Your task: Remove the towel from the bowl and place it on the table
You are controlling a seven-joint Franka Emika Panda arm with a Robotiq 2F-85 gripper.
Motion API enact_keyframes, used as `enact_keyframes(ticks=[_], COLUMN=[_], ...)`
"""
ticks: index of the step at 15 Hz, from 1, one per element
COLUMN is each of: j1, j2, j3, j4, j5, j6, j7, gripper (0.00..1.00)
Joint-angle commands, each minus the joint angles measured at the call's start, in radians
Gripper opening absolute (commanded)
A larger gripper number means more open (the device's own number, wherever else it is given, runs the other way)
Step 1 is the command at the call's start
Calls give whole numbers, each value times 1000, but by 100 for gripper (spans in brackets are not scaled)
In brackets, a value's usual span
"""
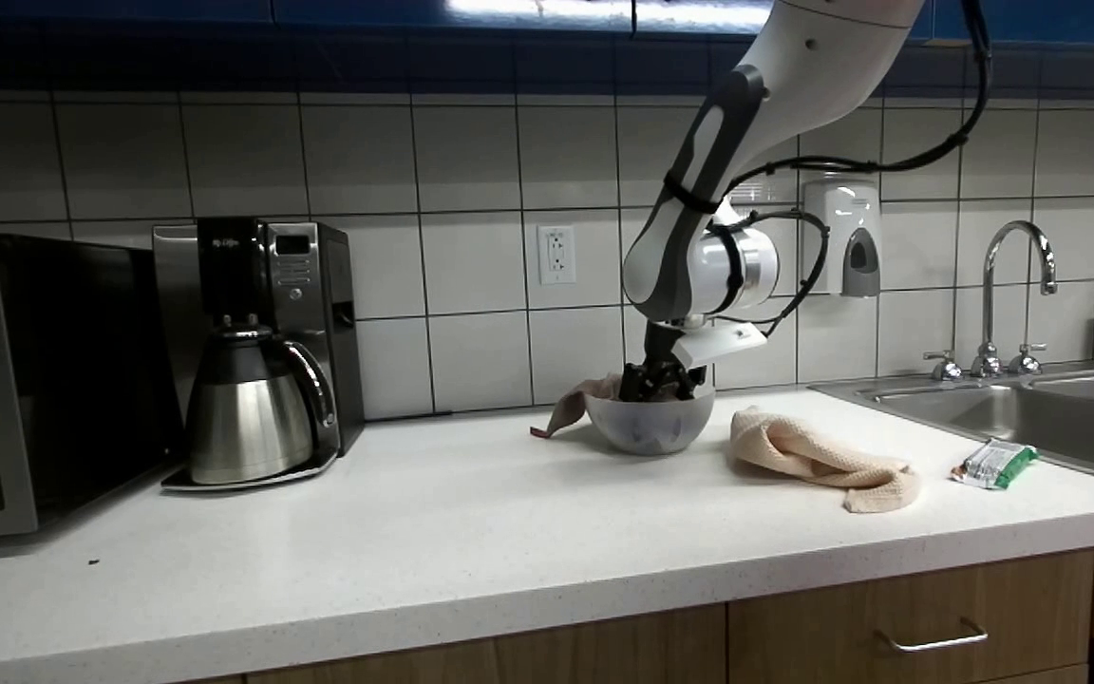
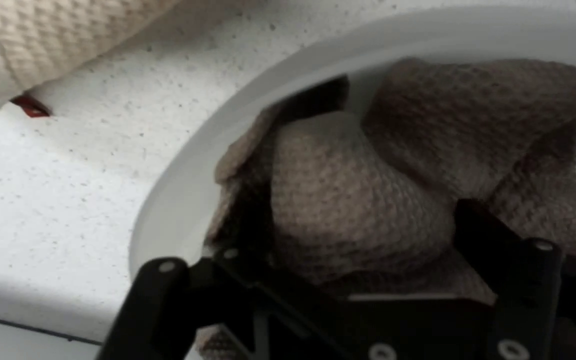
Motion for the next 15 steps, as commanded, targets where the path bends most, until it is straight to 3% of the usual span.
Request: enact_keyframes(ticks=[1,3,9,10,15], j1=[-33,-32,-42,-42,-51], j2=[39,43,21,10,-63], j3=[37,37,48,46,45], j4=[56,63,46,34,-51], j5=[14,12,16,16,15], j6=[0,0,4,10,71], j7=[-51,-51,-56,-52,-41], gripper=[68,49,5,0,2])
